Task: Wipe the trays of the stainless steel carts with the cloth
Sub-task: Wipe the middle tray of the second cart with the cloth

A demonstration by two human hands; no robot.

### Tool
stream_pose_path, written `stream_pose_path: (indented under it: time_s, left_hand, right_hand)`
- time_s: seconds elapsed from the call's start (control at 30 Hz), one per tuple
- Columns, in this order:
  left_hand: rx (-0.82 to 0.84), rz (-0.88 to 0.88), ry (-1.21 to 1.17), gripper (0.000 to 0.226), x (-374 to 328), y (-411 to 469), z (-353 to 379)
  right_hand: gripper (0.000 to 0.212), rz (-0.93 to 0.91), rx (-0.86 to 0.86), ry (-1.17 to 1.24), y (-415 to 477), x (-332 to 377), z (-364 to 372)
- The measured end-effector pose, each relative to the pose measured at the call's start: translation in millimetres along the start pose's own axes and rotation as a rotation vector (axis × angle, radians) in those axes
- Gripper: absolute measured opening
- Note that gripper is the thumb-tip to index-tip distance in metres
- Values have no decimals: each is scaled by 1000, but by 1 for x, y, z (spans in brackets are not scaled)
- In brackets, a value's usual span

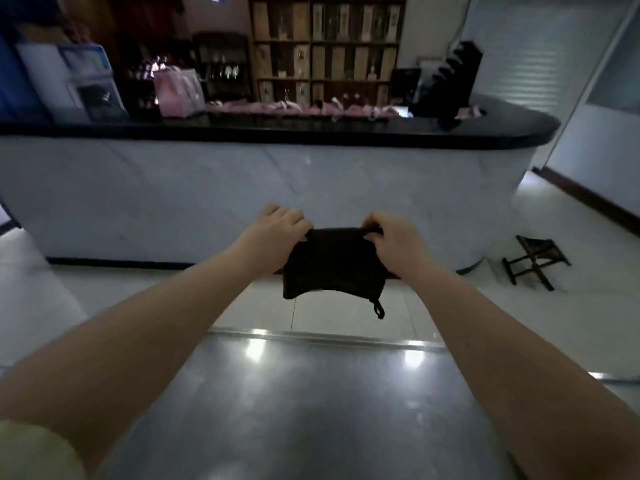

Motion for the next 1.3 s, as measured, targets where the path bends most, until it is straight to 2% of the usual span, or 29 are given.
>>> stream_pose_path:
  time_s: [0.13,0.3,0.43,0.63,0.8,0.97,1.13,1.3]
  left_hand:
    - [-137,-44,-21,17,38,-12,-87]
    - [-262,-129,-155,22,68,-45,-167]
    - [-354,-183,-201,23,80,-72,-223]
    - [-353,-169,-239,25,71,-110,-271]
    - [-304,-147,-217,24,32,-151,-276]
    - [-307,-155,-222,19,-28,-199,-262]
    - [-281,-224,-269,20,-112,-251,-226]
    - [-132,-217,-311,13,-212,-312,-167]
  right_hand:
    - [11,-154,-87,-97,-9,95,-42]
    - [12,-241,-180,-232,-47,196,-77]
    - [14,-245,-259,-293,-86,255,-98]
    - [17,-197,-266,-352,-140,301,-114]
    - [12,-170,-228,-360,-194,295,-100]
    - [8,-149,-169,-329,-253,259,-84]
    - [9,-115,-89,-264,-327,192,-59]
    - [9,-82,16,-190,-419,105,-12]
Point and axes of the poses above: each hand's wrist, its own y-axis towards the middle knuckle, its own z-axis out of the palm, x = y × z, the point moved 7 cm from there along y, towards the middle knuckle, and after that the axes turned 12 degrees about y, right-handed, at the moved point
